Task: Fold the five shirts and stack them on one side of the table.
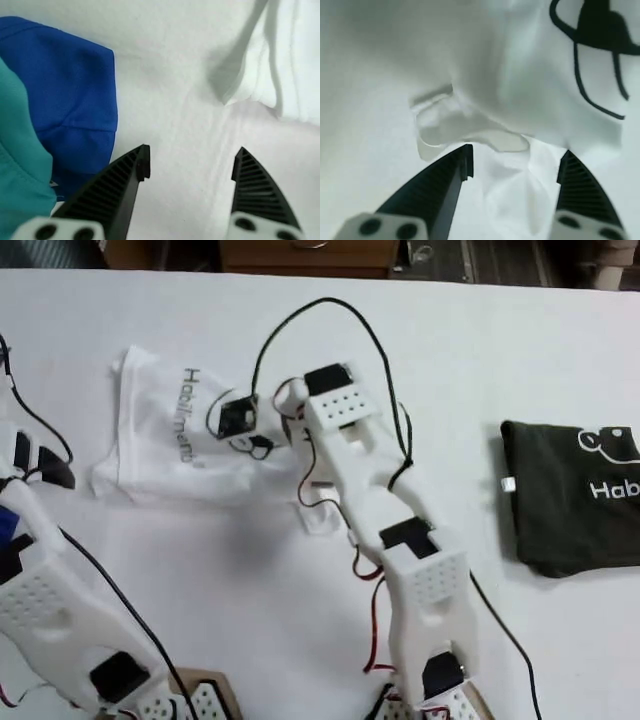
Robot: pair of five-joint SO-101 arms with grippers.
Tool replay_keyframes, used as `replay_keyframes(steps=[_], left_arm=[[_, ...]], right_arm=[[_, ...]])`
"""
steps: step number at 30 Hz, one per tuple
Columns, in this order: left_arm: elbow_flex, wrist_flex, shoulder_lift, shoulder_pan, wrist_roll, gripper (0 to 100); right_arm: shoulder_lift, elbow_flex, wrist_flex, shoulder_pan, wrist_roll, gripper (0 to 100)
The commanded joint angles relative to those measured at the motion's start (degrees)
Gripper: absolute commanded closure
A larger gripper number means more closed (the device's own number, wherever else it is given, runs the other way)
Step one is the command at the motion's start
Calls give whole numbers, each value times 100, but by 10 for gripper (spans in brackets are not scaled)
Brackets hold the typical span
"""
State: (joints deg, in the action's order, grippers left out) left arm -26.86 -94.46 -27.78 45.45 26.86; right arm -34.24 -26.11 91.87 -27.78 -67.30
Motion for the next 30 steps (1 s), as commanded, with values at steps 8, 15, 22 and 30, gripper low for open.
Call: replay_keyframes(steps=[8,15,22,30], left_arm=[[-180,-44,26,-26,35,714],[-180,-44,26,-26,35,714],[-180,-18,26,-26,44,714],[-180,-9,26,-26,44,714]], right_arm=[[-514,-290,-22,-48,158,833],[-514,-747,189,31,211,872],[-514,-1248,409,48,396,872],[-558,-1248,418,13,484,872]])
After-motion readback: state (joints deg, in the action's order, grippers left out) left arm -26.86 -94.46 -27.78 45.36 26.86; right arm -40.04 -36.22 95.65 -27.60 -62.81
